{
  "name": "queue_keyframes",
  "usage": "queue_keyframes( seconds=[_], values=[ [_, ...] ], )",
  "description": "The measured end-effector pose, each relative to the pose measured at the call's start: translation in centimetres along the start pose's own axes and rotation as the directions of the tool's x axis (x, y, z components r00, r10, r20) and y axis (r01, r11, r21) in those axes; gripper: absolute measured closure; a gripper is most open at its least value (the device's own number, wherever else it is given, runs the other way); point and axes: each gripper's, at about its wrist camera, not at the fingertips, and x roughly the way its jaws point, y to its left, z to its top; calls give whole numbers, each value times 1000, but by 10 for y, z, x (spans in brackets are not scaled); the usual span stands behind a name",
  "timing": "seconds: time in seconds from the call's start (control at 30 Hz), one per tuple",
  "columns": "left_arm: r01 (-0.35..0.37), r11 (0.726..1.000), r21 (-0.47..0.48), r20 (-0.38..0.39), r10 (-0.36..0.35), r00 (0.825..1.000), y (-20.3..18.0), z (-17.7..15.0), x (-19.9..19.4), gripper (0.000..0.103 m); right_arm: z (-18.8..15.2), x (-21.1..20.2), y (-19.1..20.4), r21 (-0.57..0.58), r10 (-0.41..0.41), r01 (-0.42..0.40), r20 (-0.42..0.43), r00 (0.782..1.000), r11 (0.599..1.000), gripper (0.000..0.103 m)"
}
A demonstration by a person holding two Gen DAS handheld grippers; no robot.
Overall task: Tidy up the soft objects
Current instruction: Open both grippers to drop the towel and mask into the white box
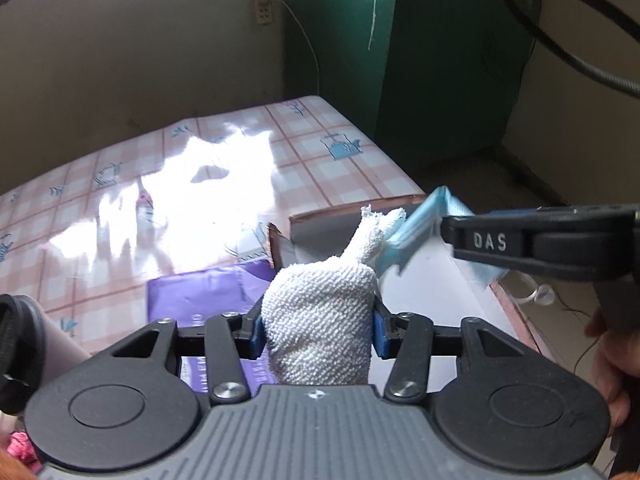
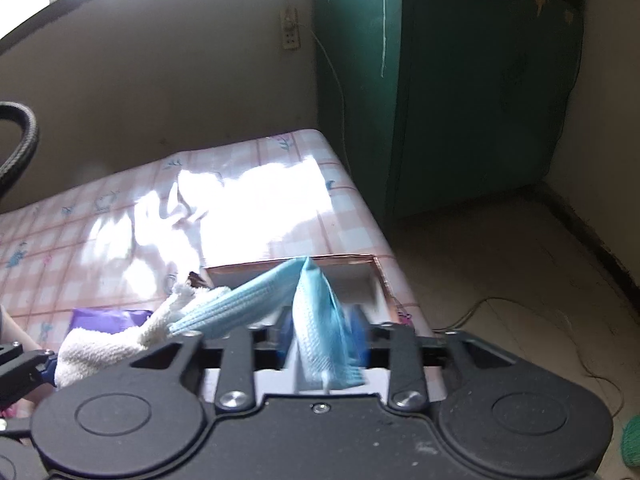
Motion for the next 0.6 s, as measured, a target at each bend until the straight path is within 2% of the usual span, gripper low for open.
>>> queue_keyframes(
  seconds=[0.07, 0.1, 0.17, 0.23, 0.3, 0.47, 0.6],
  values=[
    [25, 1000, -7, -6, -25, 1000, -1, 0, 2, 49, 2, 3, -5, 5, 5, -5, -10, 1000, 1000, 30],
    [36, 999, -7, -1, -36, 999, -2, 0, 2, 43, 2, 2, -7, 7, -1, 1, -12, 1000, 1000, 29],
    [46, 999, 1, 13, -46, 999, -5, -1, -2, 40, 0, -2, -10, 9, -11, 11, -6, 1000, 1000, 29],
    [58, 998, 7, 22, -58, 998, -7, 0, -5, 26, -1, -6, -14, 19, -8, 8, -2, 1000, 1000, 29],
    [69, 998, 5, 32, -69, 997, -7, 0, -7, 25, -3, -14, -13, 27, -8, 7, 12, 1000, 1000, 28],
    [27, 1000, -14, 37, -26, 999, -1, 1, -19, 20, -6, -38, -3, 18, 0, -2, 69, 998, 1000, 27],
    [-46, 998, -46, 39, 48, 998, 11, 0, -32, 13, -9, -54, 3, 28, 0, -3, 98, 995, 1000, 25]
  ],
)
